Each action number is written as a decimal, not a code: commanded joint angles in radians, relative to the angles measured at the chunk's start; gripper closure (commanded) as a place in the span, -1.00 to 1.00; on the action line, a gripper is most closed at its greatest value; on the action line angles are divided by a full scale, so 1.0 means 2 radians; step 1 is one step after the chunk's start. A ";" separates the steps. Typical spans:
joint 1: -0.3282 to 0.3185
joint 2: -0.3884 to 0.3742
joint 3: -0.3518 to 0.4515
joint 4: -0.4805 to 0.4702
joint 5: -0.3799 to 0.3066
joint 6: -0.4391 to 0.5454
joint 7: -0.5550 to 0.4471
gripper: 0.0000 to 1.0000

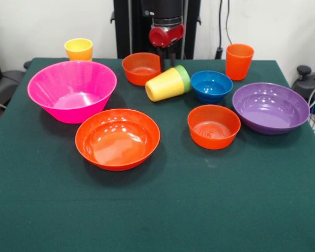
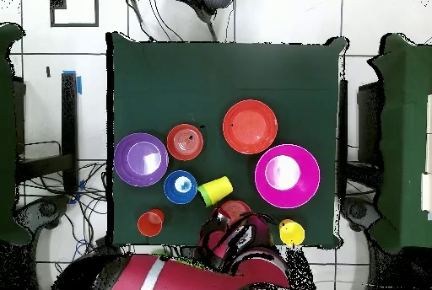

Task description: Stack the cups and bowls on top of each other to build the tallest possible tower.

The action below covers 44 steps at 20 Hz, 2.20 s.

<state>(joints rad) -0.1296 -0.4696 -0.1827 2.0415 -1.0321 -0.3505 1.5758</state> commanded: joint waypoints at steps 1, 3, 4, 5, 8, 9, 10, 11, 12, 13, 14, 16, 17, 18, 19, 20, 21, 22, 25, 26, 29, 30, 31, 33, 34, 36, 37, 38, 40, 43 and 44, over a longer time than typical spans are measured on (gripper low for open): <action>-0.024 -0.006 0.092 0.008 -0.037 0.041 0.063 -1.00; -0.026 -0.005 0.094 0.006 -0.034 0.045 0.060 -1.00; -0.030 -0.010 0.100 0.008 -0.037 0.053 0.060 -1.00; -0.032 -0.011 0.102 0.009 -0.037 0.054 0.059 -1.00; -0.041 -0.018 0.117 0.016 -0.037 0.071 0.057 -1.00; -0.045 -0.020 0.121 0.017 -0.038 0.075 0.056 -1.00; -0.053 -0.023 0.132 0.021 -0.038 0.085 0.054 -1.00; -0.057 -0.024 0.137 0.022 -0.038 0.090 0.053 -1.00; -0.064 -0.026 0.146 0.026 -0.037 0.096 0.052 -1.00; -0.070 -0.026 0.153 0.027 -0.037 0.100 0.050 -1.00; -0.079 -0.027 0.163 0.030 -0.039 0.105 0.049 -1.00; -0.099 -0.030 0.187 0.038 -0.041 0.113 0.048 -1.00; -0.108 -0.030 0.196 0.040 -0.041 0.119 0.046 -1.00; -0.125 -0.030 0.216 0.046 -0.039 0.133 0.041 -1.00; -0.134 -0.030 0.225 0.048 -0.036 0.139 0.039 -1.00; -0.147 -0.031 0.240 0.055 -0.029 0.152 0.033 -1.00; -0.158 -0.032 0.252 0.059 -0.025 0.163 0.027 -1.00; -0.164 -0.035 0.258 0.063 -0.022 0.167 0.024 -1.00; -0.163 -0.040 0.256 0.064 -0.019 0.163 0.023 -1.00; -0.158 -0.040 0.251 0.065 -0.021 0.157 0.025 -1.00; -0.147 -0.037 0.241 0.067 -0.020 0.147 0.032 -1.00; -0.136 -0.037 0.230 0.065 -0.020 0.136 0.038 -1.00; -0.132 -0.038 0.225 0.063 -0.020 0.131 0.039 -1.00; -0.108 -0.042 0.193 0.055 -0.019 0.096 0.047 -1.00; -0.099 -0.044 0.184 0.055 -0.014 0.087 0.050 -1.00; -0.088 -0.054 0.172 0.059 -0.002 0.071 0.059 -1.00; -0.078 -0.059 0.158 0.058 0.006 0.054 0.062 -1.00; -0.057 -0.066 0.130 0.061 0.024 0.018 0.064 -1.00; -0.019 -0.080 0.072 0.066 0.066 -0.053 0.048 -1.00; 0.024 -0.098 0.016 0.075 0.108 -0.096 0.030 -1.00; 0.044 -0.100 -0.003 0.075 0.125 -0.104 0.026 -1.00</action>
<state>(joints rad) -0.1618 -0.6122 -0.0316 2.1832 -0.9238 -0.3863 1.5758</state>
